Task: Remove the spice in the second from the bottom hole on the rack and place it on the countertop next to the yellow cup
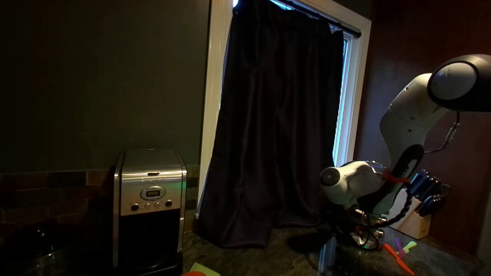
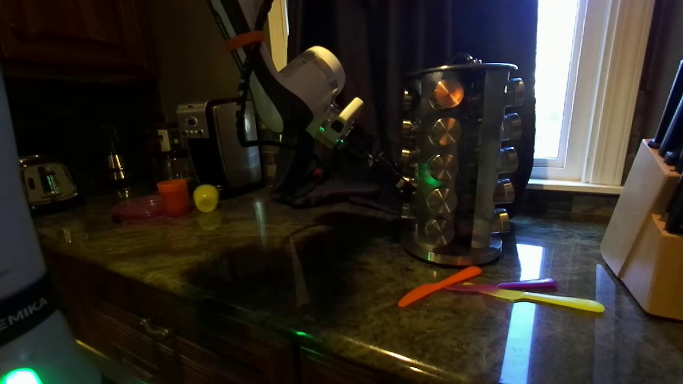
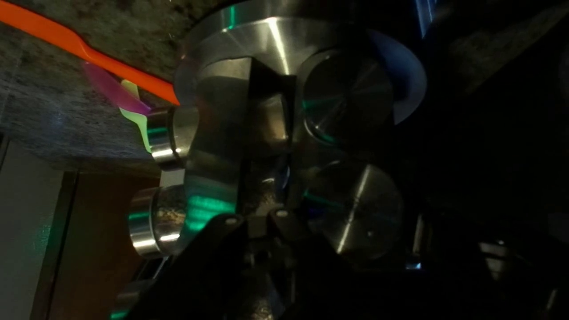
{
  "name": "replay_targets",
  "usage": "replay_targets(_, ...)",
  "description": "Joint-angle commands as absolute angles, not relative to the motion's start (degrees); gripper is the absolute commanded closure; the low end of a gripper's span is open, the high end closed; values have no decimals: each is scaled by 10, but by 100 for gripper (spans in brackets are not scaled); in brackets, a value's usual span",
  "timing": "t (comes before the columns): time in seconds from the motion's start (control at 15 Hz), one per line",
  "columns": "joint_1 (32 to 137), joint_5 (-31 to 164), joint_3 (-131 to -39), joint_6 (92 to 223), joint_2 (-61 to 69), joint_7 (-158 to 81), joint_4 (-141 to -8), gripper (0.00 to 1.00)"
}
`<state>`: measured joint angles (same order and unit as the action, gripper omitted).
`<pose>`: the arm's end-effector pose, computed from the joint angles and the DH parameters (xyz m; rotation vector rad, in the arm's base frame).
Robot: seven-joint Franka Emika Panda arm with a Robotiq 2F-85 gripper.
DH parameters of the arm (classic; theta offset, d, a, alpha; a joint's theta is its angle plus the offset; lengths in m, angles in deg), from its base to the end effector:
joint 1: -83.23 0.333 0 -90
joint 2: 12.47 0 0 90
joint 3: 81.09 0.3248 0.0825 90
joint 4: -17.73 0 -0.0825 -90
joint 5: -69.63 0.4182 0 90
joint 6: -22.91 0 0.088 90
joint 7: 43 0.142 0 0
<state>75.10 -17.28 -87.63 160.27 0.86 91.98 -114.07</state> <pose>0.5282 -0.1726 0.2002 1.9046 -1.4907 0.9574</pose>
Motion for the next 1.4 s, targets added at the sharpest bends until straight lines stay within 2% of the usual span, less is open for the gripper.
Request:
replay_targets(0.0,754,-162,-872,1592,11,925,-1140,59)
replay_targets(0.07,754,-160,-871,1592,11,924,-1141,71)
replay_targets(0.13,755,-161,-870,1592,10,925,-1141,75)
replay_targets(1.33,767,-28,-858,1592,-9,877,-1147,75)
